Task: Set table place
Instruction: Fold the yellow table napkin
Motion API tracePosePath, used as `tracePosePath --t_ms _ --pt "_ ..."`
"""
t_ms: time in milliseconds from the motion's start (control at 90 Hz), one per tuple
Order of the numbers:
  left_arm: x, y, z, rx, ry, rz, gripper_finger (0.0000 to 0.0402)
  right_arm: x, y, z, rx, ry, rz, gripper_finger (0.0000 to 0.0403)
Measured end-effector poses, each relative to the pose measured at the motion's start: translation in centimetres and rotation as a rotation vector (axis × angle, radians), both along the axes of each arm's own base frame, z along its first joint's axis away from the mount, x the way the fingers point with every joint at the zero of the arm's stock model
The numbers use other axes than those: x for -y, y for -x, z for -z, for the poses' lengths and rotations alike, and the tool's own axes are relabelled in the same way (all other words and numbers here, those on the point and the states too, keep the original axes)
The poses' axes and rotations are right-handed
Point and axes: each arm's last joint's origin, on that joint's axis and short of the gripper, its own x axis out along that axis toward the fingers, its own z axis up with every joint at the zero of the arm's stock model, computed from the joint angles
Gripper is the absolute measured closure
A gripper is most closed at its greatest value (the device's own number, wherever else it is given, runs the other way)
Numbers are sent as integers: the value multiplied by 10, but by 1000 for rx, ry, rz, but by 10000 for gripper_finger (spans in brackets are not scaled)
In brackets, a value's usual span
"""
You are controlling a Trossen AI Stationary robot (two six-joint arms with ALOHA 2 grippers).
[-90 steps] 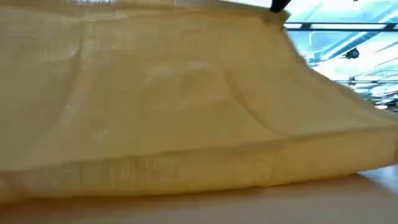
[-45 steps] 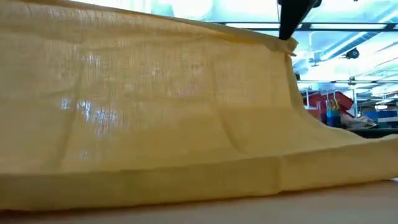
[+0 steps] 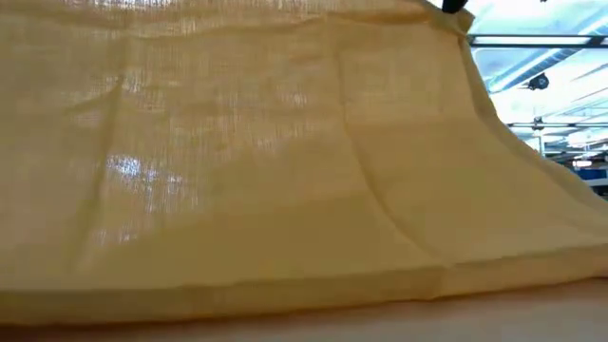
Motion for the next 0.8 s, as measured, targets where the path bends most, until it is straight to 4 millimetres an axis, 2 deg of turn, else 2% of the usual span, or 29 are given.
tracePosePath --t_ms 167,267,478,667,800 --pt "5 -2 -1 23 42 30 402 -13 7 -2 4 -30 -13 403" --pt "5 -2 0 25 37 42 402 -13 7 -2 10 -15 -21 403" --pt "3 -3 2 56 8 38 402 1 0 6 -14 3 9 403" --pt "-3 -1 25 25 -70 21 402 11 -5 12 -32 16 18 403" --pt "-10 2 39 -12 -108 -5 402 25 -11 20 -59 32 32 403"
